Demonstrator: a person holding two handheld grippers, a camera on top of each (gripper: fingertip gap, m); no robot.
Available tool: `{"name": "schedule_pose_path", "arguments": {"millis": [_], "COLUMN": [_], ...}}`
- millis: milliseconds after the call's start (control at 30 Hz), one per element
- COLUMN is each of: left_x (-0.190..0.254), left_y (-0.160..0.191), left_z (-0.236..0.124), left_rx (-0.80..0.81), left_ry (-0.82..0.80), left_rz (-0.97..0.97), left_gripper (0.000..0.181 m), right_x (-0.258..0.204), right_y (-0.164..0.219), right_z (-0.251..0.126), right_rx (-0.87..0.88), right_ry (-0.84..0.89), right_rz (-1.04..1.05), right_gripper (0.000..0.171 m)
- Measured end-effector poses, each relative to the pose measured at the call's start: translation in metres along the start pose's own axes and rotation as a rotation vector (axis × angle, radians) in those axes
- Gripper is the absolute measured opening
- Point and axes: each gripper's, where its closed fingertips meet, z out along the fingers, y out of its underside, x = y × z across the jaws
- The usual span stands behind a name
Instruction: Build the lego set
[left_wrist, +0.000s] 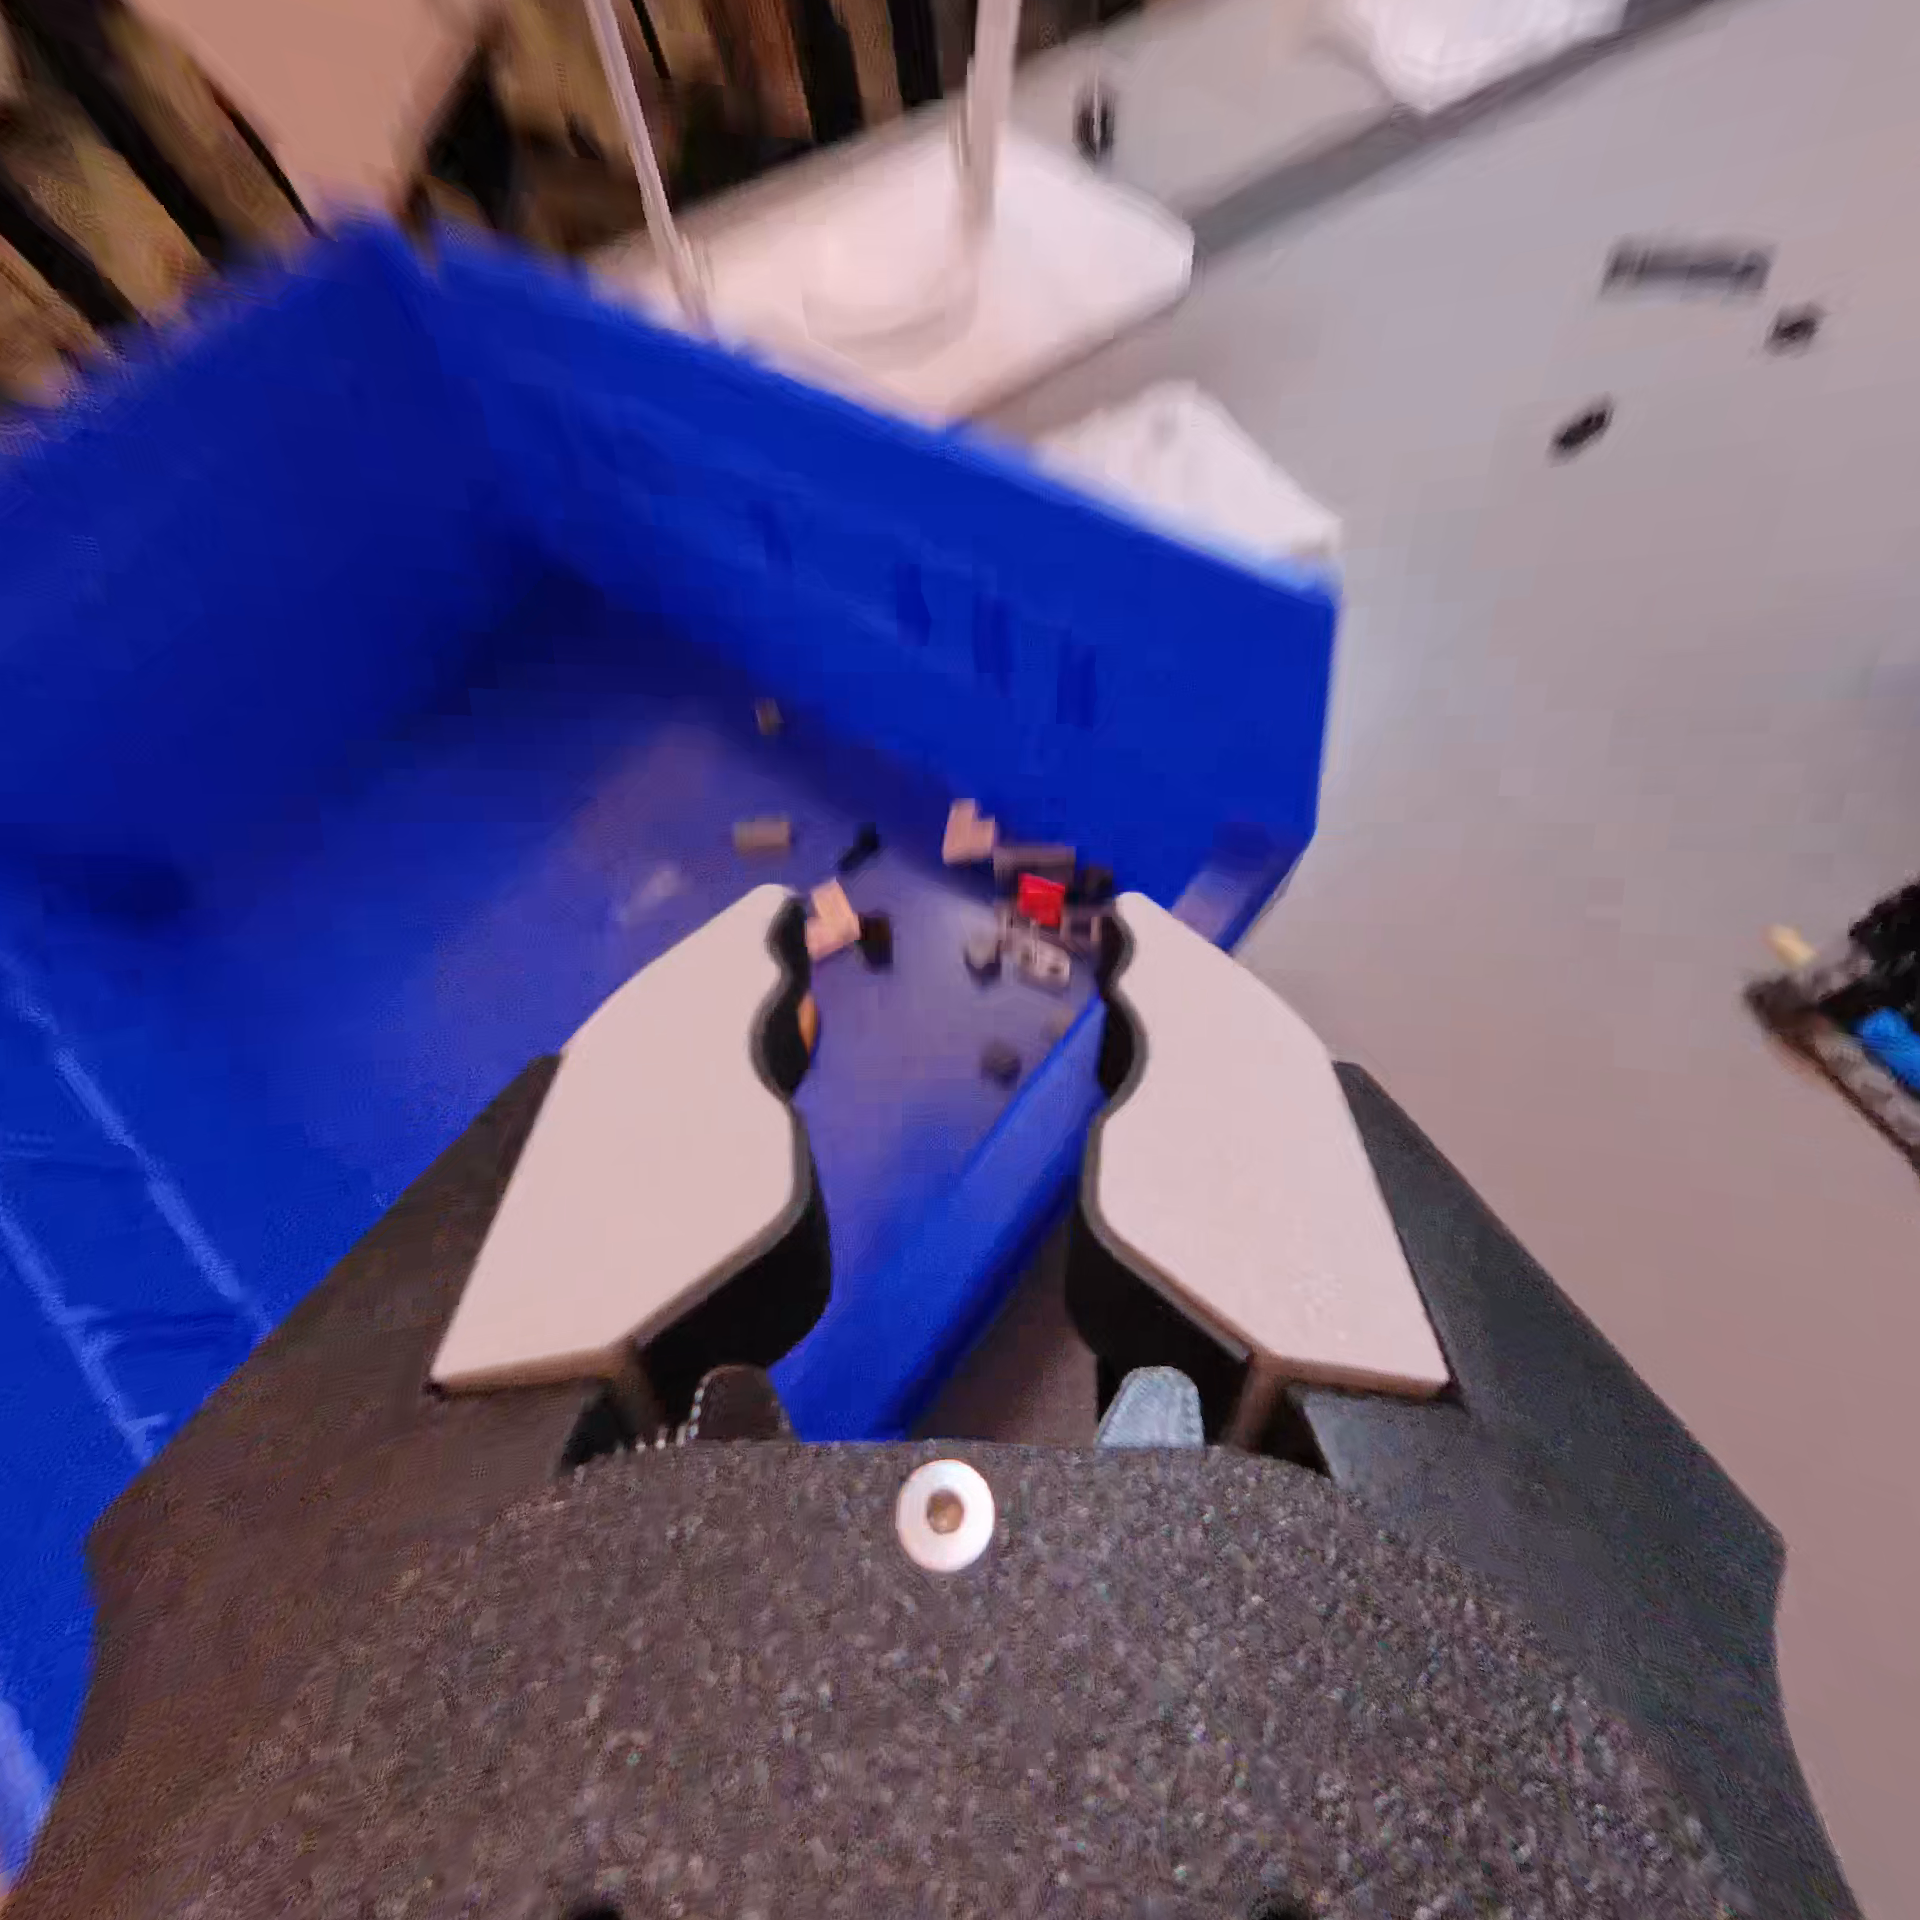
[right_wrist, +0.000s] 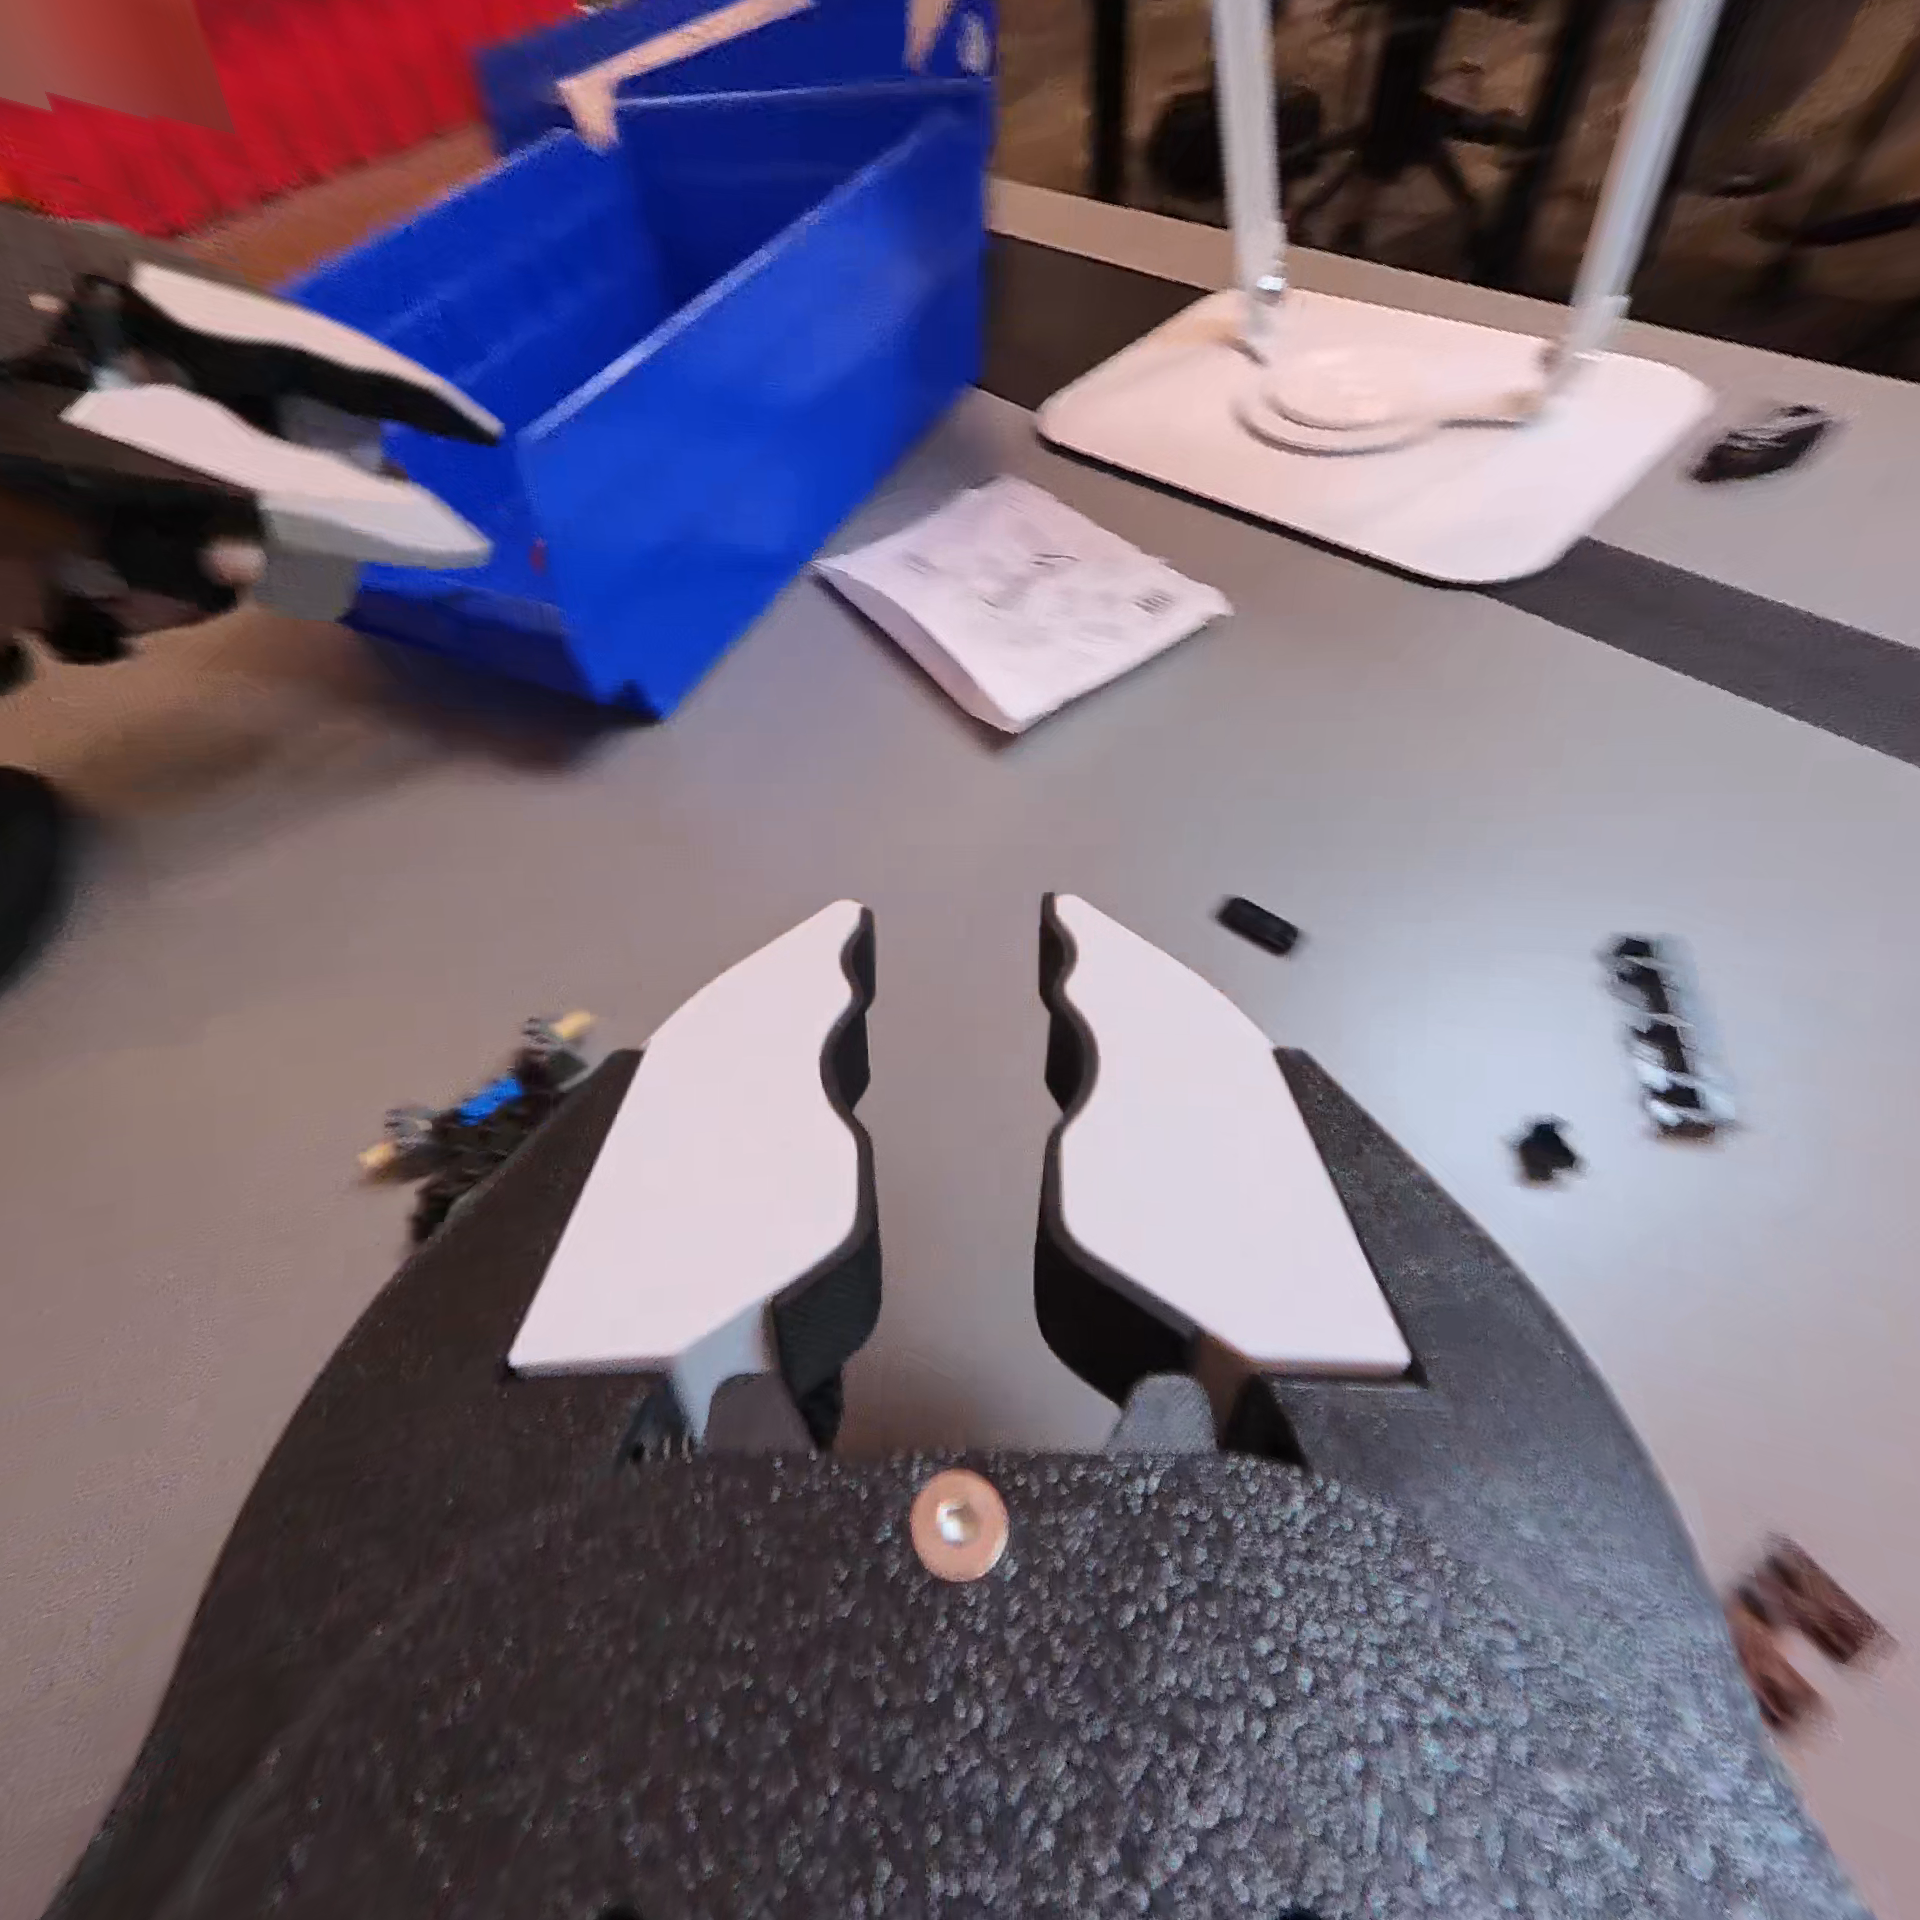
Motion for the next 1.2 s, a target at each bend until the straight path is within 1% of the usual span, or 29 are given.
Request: {"name": "schedule_pose_path", "arguments": {"millis": [33, 167, 233, 300, 367, 400, 433, 467, 533, 567, 600, 633, 733, 800, 833, 867, 900, 1000, 1067, 1133, 1167, 1200], "left_x": [-0.002, 0.001, 0.004, 0.01, 0.019, 0.026, 0.035, 0.047, 0.069, 0.076, 0.082, 0.085, 0.092, 0.096, 0.098, 0.099, 0.102, 0.107, 0.112, 0.116, 0.117, 0.12], "left_y": [0.011, 0.014, 0.012, 0.004, -0.013, -0.023, -0.031, -0.037, -0.04, -0.041, -0.043, -0.043, -0.039, -0.034, -0.033, -0.033, -0.031, -0.028, -0.027, -0.027, -0.028, -0.03], "left_z": [0.003, 0.001, 0.001, -0.001, -0.01, -0.017, -0.025, -0.033, -0.044, -0.047, -0.05, -0.052, -0.047, -0.042, -0.041, -0.039, -0.038, -0.036, -0.037, -0.038, -0.039, -0.04], "left_rx": [-0.054, -0.045, -0.027, 0.039, 0.156, 0.231, 0.304, 0.367, 0.406, 0.415, 0.438, 0.45, 0.449, 0.434, 0.434, 0.434, 0.429, 0.431, 0.436, 0.445, 0.454, 0.467], "left_ry": [0.01, 0.04, 0.046, 0.059, 0.07, 0.085, 0.111, 0.159, 0.284, 0.334, 0.369, 0.386, 0.394, 0.394, 0.391, 0.386, 0.385, 0.375, 0.378, 0.377, 0.367, 0.361], "left_rz": [-0.012, 0.02, 0.062, 0.097, 0.144, 0.176, 0.208, 0.238, 0.227, 0.204, 0.187, 0.181, 0.214, 0.242, 0.253, 0.264, 0.28, 0.332, 0.362, 0.386, 0.398, 0.41], "left_gripper": [0.061, 0.069, 0.07, 0.067, 0.051, 0.034, 0.012, 0.0, 0.0, 0.0, 0.0, 0.001, 0.0, 0.0, 0.0, 0.0, 0.0, 0.0, 0.0, 0.0, 0.0, 0.003], "right_x": [0.01, 0.045, 0.061, 0.073, 0.081, 0.085, 0.089, 0.093, 0.1, 0.103, 0.102, 0.1, 0.107, 0.111, 0.113, 0.114, 0.117, 0.126, 0.133, 0.12, 0.105, 0.081], "right_y": [0.002, -0.004, -0.009, -0.012, -0.012, -0.011, -0.009, -0.007, -0.001, 0.001, 0.003, 0.005, 0.014, 0.028, 0.035, 0.041, 0.045, 0.052, 0.062, 0.047, 0.033, 0.018], "right_z": [-0.004, -0.025, -0.037, -0.048, -0.056, -0.059, -0.062, -0.064, -0.067, -0.068, -0.068, -0.066, -0.058, -0.046, -0.038, -0.03, -0.023, -0.006, -0.001, 0.005, 0.008, 0.009], "right_rx": [0.002, 0.065, 0.107, 0.134, 0.148, 0.149, 0.145, 0.137, 0.112, 0.104, 0.086, 0.067, -0.043, -0.184, -0.248, -0.303, -0.341, -0.432, -0.532, -0.455, -0.368, -0.277], "right_ry": [0.037, 0.154, 0.214, 0.262, 0.295, 0.309, 0.327, 0.346, 0.382, 0.394, 0.384, 0.356, 0.351, 0.317, 0.298, 0.278, 0.271, 0.267, 0.284, 0.223, 0.158, 0.054], "right_rz": [0.007, 0.075, 0.094, 0.103, 0.11, 0.11, 0.107, 0.099, 0.08, 0.07, 0.056, 0.038, -0.049, -0.091, -0.097, -0.104, -0.113, -0.113, -0.097, -0.104, -0.119, -0.103], "right_gripper": [0.03, 0.03, 0.029, 0.029, 0.028, 0.028, 0.028, 0.028, 0.028, 0.024, 0.003, 0.0, 0.0, 0.0, 0.016, 0.023, 0.025, 0.024, 0.008, 0.008, 0.008, 0.008]}}
